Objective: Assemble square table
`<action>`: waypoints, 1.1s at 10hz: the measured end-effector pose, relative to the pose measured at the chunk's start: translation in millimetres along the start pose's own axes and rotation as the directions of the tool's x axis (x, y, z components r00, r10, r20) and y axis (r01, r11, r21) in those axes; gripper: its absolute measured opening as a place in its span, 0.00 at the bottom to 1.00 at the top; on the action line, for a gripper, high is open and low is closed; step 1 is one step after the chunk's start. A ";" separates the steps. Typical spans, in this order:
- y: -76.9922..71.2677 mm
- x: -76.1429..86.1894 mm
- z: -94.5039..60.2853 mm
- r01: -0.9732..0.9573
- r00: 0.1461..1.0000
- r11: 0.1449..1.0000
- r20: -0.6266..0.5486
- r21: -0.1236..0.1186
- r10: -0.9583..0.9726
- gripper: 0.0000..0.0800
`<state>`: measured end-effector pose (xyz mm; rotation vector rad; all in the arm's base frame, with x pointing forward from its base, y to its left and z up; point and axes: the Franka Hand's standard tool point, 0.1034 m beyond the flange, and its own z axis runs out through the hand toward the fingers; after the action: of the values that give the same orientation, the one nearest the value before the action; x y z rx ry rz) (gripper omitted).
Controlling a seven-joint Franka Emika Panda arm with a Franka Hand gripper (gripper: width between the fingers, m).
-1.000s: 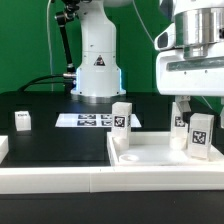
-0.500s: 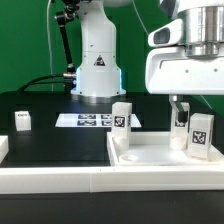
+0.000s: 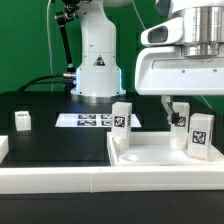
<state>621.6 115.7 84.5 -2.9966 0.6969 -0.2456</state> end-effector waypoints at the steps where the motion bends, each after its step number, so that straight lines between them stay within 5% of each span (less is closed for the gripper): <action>1: 0.0 0.0 0.0 -0.007 1.000 1.000 0.000 0.000 0.007 0.63; 2: 0.0 0.0 0.0 -0.018 1.000 1.000 0.000 0.001 0.018 0.63; 4: 0.1 0.1 0.0 -0.035 0.999 0.999 0.000 0.001 0.035 0.36; 8: 1.8 0.5 0.4 -0.287 0.958 0.958 0.001 0.000 0.287 0.36; 11: 4.2 0.0 0.5 -0.593 0.805 0.805 0.014 0.004 0.593 0.36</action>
Offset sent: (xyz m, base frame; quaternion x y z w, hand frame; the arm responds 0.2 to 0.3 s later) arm 0.0000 0.0000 0.0000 0.0000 0.0000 0.0000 1.0000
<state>619.8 112.0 83.6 -2.5850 1.5677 -0.1879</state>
